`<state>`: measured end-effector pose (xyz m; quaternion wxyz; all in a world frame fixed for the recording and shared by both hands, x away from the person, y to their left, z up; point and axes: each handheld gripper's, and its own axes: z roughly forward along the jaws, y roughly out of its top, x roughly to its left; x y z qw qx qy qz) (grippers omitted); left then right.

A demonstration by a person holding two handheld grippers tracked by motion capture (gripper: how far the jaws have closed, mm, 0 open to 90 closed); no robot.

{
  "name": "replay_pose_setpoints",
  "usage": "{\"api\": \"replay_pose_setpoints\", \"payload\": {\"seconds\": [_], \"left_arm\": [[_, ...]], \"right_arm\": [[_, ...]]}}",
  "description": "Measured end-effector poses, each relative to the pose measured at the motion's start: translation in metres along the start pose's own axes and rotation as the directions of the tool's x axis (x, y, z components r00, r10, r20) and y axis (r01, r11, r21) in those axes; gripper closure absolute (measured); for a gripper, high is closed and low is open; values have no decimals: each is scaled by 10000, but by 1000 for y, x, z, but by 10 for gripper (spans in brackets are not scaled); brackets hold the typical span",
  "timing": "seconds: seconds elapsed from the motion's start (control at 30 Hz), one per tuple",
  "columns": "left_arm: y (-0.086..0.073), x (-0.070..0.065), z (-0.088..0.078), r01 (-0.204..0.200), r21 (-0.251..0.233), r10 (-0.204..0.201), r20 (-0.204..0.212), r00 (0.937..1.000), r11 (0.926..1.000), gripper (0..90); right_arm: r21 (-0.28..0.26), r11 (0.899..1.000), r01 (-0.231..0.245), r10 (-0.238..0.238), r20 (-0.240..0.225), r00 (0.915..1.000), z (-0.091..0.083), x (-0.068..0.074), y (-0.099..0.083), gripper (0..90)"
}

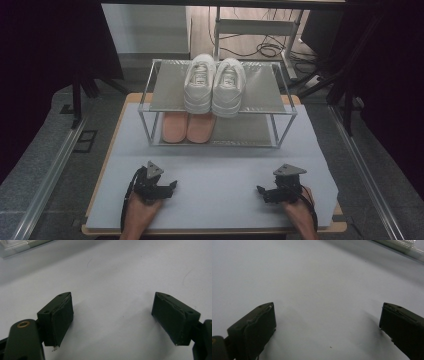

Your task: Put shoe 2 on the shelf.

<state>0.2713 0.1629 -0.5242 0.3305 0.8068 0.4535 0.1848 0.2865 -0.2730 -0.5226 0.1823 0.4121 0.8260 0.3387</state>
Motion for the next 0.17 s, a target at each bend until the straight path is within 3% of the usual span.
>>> {"api": "replay_pose_setpoints", "payload": {"seconds": [0.17], "left_arm": [[0, 0, 0, 26, 5, -26, 31, 10000, 10000, 177]], "right_arm": [[51, 9998, -175, 176, -192, 9997, 1, -2, 0, 8]]}}
